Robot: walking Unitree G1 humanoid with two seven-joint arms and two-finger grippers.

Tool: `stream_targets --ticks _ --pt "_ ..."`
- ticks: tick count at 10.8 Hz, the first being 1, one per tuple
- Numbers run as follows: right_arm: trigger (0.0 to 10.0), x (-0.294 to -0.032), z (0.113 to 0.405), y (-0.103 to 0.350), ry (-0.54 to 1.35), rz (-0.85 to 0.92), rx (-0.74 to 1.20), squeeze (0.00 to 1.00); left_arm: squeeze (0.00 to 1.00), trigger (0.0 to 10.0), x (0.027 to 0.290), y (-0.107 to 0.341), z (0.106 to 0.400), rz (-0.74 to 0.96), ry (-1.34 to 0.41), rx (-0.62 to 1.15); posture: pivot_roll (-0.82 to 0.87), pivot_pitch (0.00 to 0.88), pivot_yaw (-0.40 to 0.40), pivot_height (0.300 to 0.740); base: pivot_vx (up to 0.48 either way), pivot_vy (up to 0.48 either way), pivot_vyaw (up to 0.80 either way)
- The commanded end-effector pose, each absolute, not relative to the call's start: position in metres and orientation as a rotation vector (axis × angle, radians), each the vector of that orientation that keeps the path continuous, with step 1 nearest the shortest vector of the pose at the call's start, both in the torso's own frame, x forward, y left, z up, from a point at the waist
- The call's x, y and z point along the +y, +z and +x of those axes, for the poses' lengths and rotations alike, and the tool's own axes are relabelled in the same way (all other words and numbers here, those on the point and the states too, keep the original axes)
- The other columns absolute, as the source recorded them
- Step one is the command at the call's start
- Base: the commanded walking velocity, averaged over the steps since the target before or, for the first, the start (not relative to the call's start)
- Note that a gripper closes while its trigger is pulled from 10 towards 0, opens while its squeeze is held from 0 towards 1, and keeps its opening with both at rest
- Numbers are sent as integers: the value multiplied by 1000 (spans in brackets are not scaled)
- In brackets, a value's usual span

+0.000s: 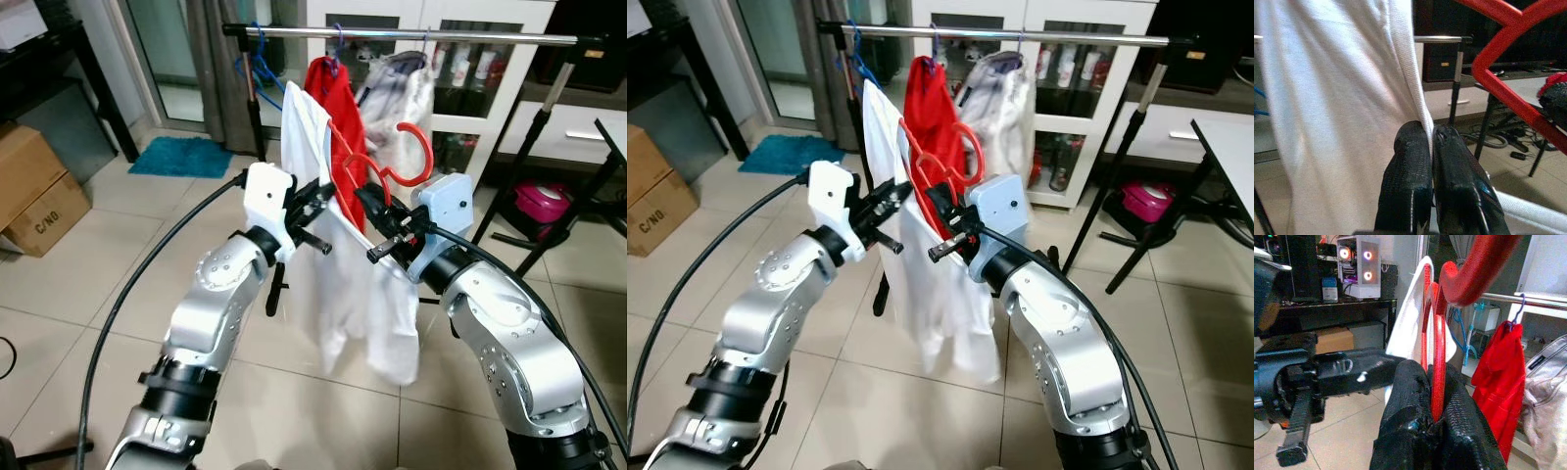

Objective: Hang hanger

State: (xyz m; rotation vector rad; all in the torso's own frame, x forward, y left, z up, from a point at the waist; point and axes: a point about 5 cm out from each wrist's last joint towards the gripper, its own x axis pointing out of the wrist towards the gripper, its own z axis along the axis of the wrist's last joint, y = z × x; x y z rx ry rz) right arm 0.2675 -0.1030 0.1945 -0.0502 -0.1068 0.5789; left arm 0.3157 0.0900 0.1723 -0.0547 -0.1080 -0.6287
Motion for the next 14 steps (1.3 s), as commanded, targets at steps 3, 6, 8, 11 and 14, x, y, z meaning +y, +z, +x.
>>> stream_targets --ticks 3,6,8,11,14 --pt "0 -106 270 199 559 -63 -137 0 0 0 108 187 312 -41 -539 -175 -64 0 57 740 0 0 0" --pt "0 -110 271 196 517 -13 -94 0 0 0 117 199 312 -32 -508 -213 -61 0 65 740 0 0 0" --pt "0 -112 272 195 500 12 -87 0 0 0 119 204 313 -29 -498 -226 -61 0 66 740 0 0 0" --pt "0 -116 270 190 534 -84 -58 0 0 0 143 240 318 55 -445 -314 -64 0 65 740 0 0 0" --pt "0 -116 256 184 719 -113 -29 0 0 0 194 276 338 190 -191 -364 -58 0 65 740 0 0 0"
